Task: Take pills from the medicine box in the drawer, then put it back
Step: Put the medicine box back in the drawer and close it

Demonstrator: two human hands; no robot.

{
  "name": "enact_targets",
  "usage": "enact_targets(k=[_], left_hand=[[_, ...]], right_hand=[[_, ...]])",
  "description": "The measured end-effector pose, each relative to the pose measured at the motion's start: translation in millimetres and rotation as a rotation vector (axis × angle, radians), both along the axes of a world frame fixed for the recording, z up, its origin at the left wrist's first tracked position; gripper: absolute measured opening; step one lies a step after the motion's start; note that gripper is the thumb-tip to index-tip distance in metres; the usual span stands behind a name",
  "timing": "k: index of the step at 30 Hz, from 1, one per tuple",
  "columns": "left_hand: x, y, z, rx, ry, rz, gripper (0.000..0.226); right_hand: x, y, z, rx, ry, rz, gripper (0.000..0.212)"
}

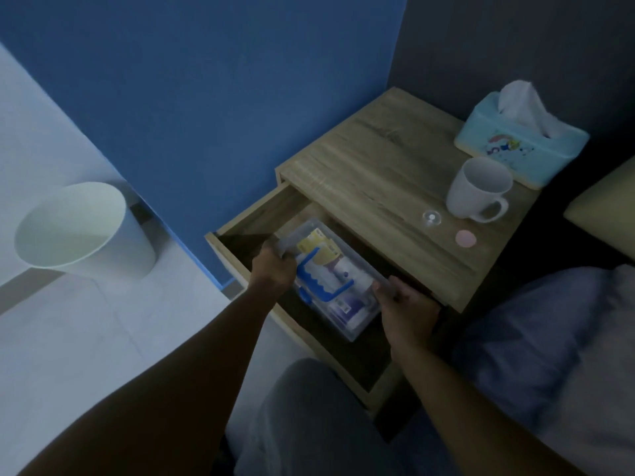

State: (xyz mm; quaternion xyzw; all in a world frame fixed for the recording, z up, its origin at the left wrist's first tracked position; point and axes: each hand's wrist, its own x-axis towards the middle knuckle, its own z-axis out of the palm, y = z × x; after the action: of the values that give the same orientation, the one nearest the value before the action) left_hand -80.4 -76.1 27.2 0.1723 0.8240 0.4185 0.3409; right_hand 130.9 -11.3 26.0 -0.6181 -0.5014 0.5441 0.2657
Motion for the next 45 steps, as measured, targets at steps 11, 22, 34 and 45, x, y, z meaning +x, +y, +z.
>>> enact_targets(k=[11, 22, 34, 45], left_hand=[[-1.2, 6.7, -27.4, -0.133, -0.058, 0.090, 0.035], [-3.9, 6.5, -31.4, -0.182, -0.028, 0.019, 0.032], [10.4, -25.0, 0.0, -0.027, 0.175, -0.168, 0.024], [35.1, -72.4, -21.5, -0.044, 0.423, -0.015, 0.101]], right_hand=[[-13.3, 10.9, -26.6, -0.006, -0.045, 0.019, 0.047], [-14.3, 22.4, -43.7, -0.034, -0.082, 0.091, 0.042], [23.8, 11.0, -3.7, 0.467, -0.319, 0.481, 0.033], [69.9, 67.4, -3.0, 0.706, -0.636, 0.792, 0.062]])
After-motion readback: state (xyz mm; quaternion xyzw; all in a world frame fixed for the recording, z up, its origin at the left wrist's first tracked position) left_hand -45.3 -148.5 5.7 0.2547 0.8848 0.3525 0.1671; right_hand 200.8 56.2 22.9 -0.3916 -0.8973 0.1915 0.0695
